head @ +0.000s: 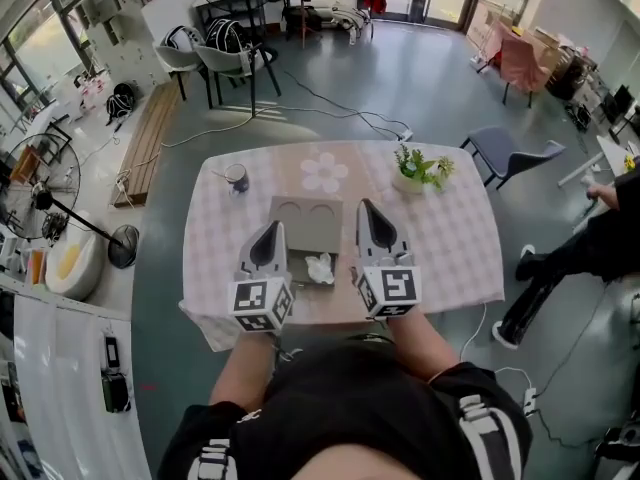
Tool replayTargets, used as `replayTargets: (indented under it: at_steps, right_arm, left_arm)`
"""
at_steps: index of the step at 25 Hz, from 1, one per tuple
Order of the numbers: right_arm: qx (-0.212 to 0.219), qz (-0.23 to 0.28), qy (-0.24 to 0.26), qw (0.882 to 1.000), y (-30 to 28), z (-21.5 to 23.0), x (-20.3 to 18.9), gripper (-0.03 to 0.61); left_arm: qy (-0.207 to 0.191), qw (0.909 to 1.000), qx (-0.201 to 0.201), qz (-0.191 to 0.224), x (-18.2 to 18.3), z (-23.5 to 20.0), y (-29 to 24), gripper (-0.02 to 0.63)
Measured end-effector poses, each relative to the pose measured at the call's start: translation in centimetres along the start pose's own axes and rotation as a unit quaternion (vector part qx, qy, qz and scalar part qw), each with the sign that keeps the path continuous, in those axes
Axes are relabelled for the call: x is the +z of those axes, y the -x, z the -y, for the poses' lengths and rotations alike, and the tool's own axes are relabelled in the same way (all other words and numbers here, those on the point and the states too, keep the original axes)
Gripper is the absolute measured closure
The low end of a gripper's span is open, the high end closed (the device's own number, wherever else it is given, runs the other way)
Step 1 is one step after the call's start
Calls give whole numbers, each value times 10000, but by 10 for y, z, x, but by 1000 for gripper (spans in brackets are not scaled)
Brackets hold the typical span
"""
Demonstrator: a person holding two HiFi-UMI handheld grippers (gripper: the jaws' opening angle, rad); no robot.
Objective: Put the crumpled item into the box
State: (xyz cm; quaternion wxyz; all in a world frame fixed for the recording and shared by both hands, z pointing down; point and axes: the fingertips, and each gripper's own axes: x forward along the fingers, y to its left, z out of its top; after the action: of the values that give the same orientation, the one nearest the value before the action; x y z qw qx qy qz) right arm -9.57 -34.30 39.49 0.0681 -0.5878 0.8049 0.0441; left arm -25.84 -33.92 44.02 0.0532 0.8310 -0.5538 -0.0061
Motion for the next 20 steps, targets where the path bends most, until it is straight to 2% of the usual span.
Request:
replayTargets:
  at_steps: [20]
  right_arm:
    - [-61, -103, -88, 9999, 12, 33, -4, 577]
  left_arm:
    - [-159, 9998, -110, 19, 11, 37, -14, 614]
